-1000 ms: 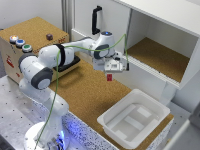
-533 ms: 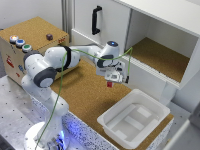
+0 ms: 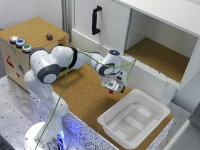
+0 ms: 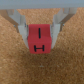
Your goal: Place the pink object on the table
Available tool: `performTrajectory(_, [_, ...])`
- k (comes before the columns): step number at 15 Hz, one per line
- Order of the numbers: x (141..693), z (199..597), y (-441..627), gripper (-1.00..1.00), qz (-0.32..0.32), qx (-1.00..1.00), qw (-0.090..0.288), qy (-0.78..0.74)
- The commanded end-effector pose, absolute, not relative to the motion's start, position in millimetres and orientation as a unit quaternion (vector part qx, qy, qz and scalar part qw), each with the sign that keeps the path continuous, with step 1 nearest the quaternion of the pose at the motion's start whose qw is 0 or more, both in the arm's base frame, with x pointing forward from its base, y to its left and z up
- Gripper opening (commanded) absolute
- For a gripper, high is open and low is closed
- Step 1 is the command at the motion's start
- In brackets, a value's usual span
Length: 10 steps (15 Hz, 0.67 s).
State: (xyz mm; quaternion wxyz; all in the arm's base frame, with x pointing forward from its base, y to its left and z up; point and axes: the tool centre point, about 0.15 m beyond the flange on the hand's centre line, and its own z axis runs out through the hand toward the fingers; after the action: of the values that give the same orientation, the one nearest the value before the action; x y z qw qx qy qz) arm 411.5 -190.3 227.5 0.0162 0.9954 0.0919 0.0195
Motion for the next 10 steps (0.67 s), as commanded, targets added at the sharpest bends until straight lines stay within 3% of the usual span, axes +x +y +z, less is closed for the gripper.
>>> performTrajectory(1, [449.0,180.2,-209.1,-1.0,-0.011,0.994,-0.059,0.093])
performTrajectory(2, [451.2,182.9,-206.4,-1.0,-0.017,0.994,-0.061,0.093])
performTrajectory(3, [452.8,191.0,-201.9,1.0,-0.015,0.993,-0.056,0.1])
performTrajectory(10, [445.2,249.2,-176.0,1.0,0.033,0.989,-0.035,0.141])
